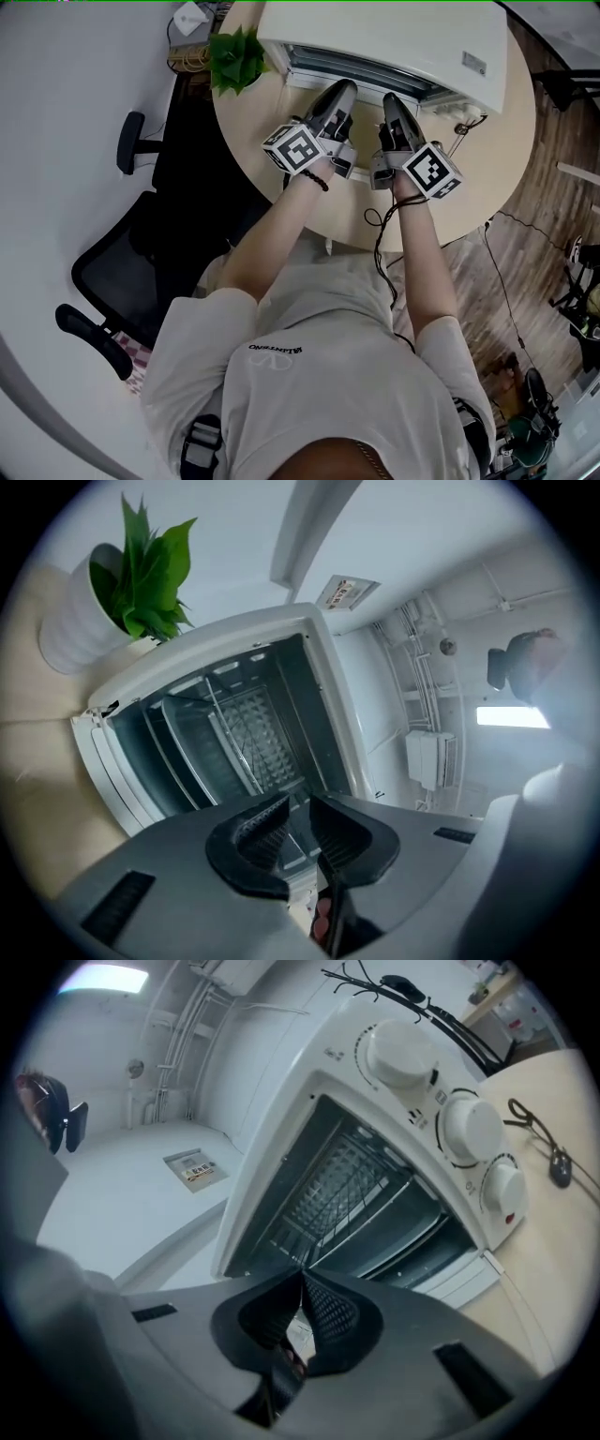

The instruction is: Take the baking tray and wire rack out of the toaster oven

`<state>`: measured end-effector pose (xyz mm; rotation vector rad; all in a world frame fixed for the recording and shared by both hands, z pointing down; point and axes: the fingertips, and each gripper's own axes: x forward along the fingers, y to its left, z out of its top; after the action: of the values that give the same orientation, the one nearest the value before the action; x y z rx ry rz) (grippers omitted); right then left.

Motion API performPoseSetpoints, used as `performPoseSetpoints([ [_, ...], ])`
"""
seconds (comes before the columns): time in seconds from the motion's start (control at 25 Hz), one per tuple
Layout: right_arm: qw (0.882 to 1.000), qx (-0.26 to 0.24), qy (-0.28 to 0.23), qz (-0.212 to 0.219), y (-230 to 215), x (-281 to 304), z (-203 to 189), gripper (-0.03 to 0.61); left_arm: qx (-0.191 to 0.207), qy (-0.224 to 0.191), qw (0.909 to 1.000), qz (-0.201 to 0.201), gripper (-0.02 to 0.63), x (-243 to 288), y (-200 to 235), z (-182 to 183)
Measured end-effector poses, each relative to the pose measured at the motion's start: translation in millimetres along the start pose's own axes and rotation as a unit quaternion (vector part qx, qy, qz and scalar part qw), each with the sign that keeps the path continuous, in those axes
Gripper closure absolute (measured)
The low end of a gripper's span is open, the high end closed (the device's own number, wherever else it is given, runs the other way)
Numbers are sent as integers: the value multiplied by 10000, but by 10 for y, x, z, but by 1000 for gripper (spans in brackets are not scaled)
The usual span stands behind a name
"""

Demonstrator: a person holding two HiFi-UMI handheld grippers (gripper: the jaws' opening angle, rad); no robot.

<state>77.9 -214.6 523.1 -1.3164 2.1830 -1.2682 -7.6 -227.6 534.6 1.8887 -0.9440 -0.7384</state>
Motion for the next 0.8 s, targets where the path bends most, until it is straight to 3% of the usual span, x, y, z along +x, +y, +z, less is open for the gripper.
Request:
performPoseSetpoints([
  [0.12,9999,141,-31,29,-87,54,21,578,-242,-183,9995,36,512,91,97,8],
  [0.28,9992,370,-144,94,-174,143,92,577,-335,-280,9990,61,506,198,197,27],
  [0.32,9987,455,-170,124,-194,165,107,510,-344,-306,9989,78,506,216,230,34],
  [0.64,9922,1128,-529,98,-420,266,215,508,-490,-316,9983,40,506,398,301,46],
  [0.8,9853,1501,-805,157,-483,294,280,508,-473,-245,9984,172,506,371,624,-61],
])
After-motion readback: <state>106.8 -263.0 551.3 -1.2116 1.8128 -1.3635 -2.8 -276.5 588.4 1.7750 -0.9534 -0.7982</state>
